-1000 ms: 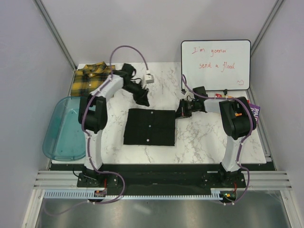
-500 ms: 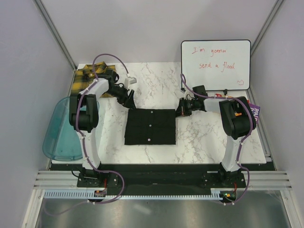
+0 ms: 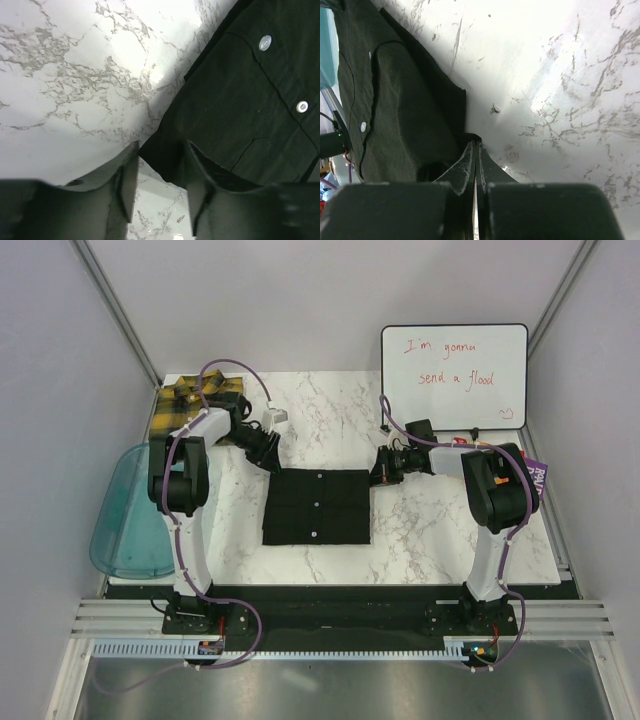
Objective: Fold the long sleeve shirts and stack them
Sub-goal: Fold the shirt
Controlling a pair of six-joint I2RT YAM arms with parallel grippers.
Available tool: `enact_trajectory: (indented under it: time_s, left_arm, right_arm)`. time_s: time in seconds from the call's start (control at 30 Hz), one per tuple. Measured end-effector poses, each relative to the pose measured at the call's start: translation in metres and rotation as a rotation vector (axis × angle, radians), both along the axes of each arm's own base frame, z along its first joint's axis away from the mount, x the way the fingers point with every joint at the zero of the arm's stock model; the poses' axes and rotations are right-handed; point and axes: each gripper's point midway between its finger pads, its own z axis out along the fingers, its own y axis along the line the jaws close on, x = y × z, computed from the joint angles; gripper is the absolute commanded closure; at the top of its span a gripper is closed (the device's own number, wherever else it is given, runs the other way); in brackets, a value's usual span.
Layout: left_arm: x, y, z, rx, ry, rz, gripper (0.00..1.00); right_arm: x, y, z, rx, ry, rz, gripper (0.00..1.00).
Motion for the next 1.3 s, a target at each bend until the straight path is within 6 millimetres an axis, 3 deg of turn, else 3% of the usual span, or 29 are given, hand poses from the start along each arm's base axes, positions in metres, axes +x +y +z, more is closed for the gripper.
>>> enact_trajectory:
  time_s: [0.17, 0.3, 1.3]
  left_arm:
    - [-0.0039, 0.0003, -0.0023, 0.001, 0.021, -0.001, 0.87]
    - [-0.0073, 0.0007, -0.0024, 0.003, 0.036, -0.002, 0.98]
    - [-0.0087, 0.0043, -0.0008, 0.005, 0.05, 0.007, 0.98]
  right_arm:
    - [0.0, -0.0001, -0.0001, 0.0, -0.001, 0.001, 1.0]
    - [0.0003, -0.0002, -0.0001, -0.002, -0.002, 0.001, 1.0]
    - [0.0017, -0.0008, 0.0, -0.005, -0.006, -0.003, 1.0]
